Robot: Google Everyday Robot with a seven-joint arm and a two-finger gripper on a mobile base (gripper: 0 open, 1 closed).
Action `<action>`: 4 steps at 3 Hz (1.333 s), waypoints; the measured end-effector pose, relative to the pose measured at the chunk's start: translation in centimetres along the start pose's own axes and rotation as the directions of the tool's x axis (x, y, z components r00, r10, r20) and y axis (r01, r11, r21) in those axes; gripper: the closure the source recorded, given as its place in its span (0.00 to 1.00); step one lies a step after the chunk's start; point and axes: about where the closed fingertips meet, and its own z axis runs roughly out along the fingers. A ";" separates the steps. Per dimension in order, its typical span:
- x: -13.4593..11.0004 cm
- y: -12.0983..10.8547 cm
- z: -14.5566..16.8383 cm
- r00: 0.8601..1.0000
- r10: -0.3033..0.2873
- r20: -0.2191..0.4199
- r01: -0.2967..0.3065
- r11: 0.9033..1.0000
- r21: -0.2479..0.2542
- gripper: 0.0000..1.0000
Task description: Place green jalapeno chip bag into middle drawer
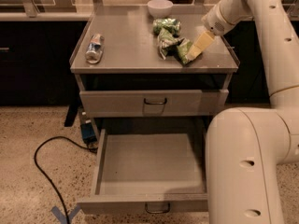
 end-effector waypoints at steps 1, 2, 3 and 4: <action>-0.9 1.1 1.9 0.999 -0.045 -0.008 0.044 0.998 -0.053 0.00; -1.6 2.1 3.3 0.997 -0.079 -0.007 0.078 0.992 -0.096 0.00; -1.8 2.7 4.2 0.996 -0.093 -0.008 0.092 0.988 -0.123 0.00; -1.8 2.7 4.2 0.996 -0.093 -0.008 0.092 0.988 -0.123 0.18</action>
Offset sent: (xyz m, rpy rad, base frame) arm 0.0448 0.0268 0.0009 -0.0459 0.0814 0.1804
